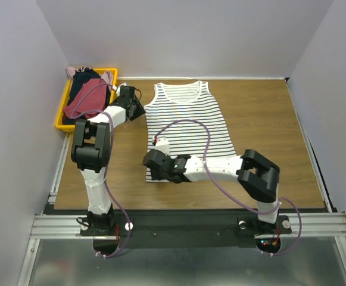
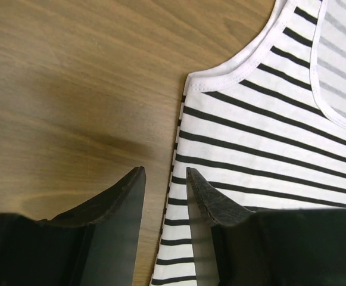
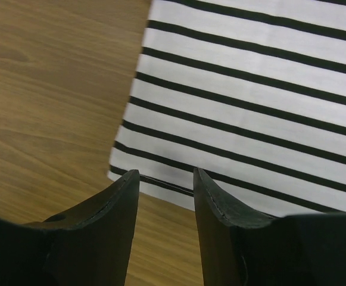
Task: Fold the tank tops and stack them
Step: Fold the tank top
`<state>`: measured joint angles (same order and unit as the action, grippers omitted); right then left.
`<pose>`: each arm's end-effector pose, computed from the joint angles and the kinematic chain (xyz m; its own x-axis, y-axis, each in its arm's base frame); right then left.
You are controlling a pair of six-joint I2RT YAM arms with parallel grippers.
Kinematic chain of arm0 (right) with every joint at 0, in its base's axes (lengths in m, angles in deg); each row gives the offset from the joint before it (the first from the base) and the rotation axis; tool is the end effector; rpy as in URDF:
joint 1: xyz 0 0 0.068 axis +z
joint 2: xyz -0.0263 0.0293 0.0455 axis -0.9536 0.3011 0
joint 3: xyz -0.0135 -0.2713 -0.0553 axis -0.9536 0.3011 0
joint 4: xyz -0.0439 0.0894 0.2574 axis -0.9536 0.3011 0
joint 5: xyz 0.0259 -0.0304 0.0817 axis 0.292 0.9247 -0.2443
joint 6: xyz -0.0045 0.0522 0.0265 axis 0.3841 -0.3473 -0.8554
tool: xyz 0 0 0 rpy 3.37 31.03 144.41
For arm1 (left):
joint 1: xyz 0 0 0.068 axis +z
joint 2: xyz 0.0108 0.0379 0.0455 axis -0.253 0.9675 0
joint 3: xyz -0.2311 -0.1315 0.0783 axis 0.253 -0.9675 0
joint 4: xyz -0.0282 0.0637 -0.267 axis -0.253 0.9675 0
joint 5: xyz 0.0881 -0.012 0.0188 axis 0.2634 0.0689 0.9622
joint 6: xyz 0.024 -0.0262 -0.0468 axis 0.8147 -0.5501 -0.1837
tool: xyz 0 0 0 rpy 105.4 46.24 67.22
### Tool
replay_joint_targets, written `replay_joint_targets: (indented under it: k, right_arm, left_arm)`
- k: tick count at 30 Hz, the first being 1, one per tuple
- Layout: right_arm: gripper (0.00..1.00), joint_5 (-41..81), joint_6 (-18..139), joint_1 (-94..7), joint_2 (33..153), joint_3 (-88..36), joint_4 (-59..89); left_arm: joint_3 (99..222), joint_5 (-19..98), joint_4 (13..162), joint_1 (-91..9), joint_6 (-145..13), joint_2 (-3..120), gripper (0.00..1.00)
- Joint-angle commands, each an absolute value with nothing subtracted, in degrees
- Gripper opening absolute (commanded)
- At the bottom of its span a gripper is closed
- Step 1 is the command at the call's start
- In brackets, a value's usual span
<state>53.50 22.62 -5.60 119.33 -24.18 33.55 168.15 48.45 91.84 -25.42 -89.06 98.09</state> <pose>0.1811 0.3776 0.1852 -0.7359 -0.1018 -0.6694 -0.2965 0.9373 0.1833 0.4650 -0.0877 0.1841 -0.5927 -0.4645 -0.6580 -0.1956 0.8755 -0.4418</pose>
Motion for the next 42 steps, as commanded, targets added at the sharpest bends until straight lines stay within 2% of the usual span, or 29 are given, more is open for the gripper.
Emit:
replay_joint_targets:
  k: [1,8,11,19,23,24,31,39,42]
  right_arm:
    - [0.47,56.8,24.3,-3.5,123.2,-32.5,33.4]
    - [0.46,57.8,25.1,-1.5,129.5,-38.2,34.9]
    - [0.41,57.9,25.0,-1.4,131.4,-39.3,35.2]
    - [0.37,57.5,24.0,-1.0,133.4,-39.4,36.4]
    - [0.32,57.7,24.0,-0.1,133.6,-39.0,36.5]
    - [0.28,57.8,23.9,0.2,133.6,-38.9,36.6]
    - [0.09,56.8,23.1,0.4,129.1,-32.8,36.8]
    - [0.08,53.3,23.1,0.4,118.0,-17.8,35.6]
    - [0.09,51.7,22.9,0.4,115.1,-15.5,34.6]
  left_arm:
    - [171.4,47.9,93.9,-24.6,-85.7,97.7,0.45]
    - [171.0,47.9,94.2,-24.1,-85.1,97.3,0.45]
    - [170.9,47.9,94.1,-23.8,-85.1,97.1,0.44]
    - [171.0,46.2,94.2,-23.4,-85.1,96.3,0.43]
    - [170.8,46.1,94.0,-23.4,-85.3,96.2,0.43]
    - [170.8,46.1,94.0,-23.4,-85.3,96.2,0.43]
    - [169.6,45.6,93.5,-23.4,-86.4,95.9,0.42]
    - [161.0,44.8,89.8,-23.5,-90.5,91.8,0.42]
    - [159.3,44.0,87.7,-24.0,-90.8,91.5,0.42]
